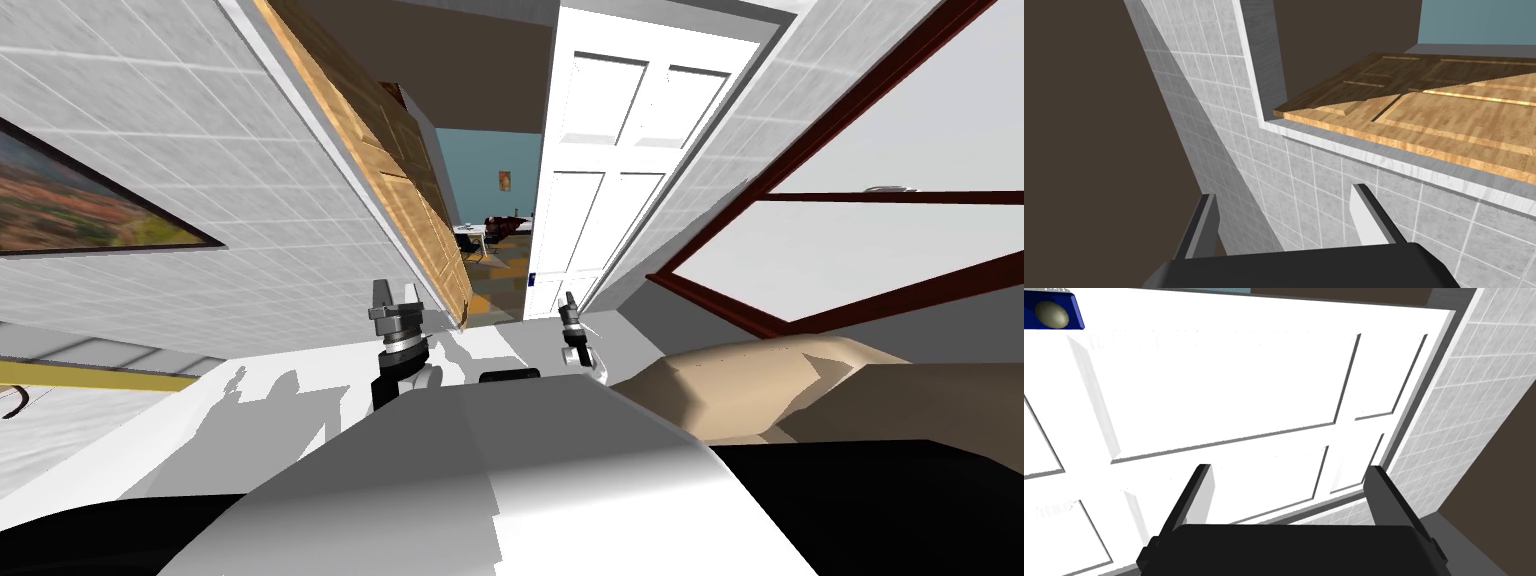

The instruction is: Push the door open

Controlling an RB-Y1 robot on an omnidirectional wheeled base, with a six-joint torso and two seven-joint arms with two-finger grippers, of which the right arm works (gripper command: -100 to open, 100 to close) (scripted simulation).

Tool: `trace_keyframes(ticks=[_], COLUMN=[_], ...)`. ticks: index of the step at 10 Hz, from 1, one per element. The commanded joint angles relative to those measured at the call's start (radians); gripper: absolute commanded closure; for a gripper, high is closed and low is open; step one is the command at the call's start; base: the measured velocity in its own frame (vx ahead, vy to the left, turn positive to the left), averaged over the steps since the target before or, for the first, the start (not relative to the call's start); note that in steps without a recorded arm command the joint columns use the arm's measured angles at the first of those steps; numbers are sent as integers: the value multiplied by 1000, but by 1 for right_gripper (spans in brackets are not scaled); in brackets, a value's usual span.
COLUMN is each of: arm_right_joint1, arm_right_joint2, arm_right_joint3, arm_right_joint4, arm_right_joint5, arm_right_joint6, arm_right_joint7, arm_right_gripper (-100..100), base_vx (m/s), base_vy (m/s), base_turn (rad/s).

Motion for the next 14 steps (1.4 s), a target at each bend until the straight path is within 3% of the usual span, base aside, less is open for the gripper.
trace_keyframes(ticks=[1, 5, 6, 14], arm_right_joint1=[-20, -70, -70, -162], arm_right_joint2=[0, -10, -10, -26], arm_right_joint3=[-1, -9, -9, -22], arm_right_joint4=[50, 194, 197, 446], arm_right_joint5=[13, 42, 42, 95], arm_right_joint6=[-7, -26, -26, -61], arm_right_joint7=[-8, -31, -31, -74], arm_right_gripper=[-100, -100, -100, -100], base_vx=[109, 95, 61, 93], base_vy=[0, 9, -2, 1], base_turn=[-3, -2, 1, -2])
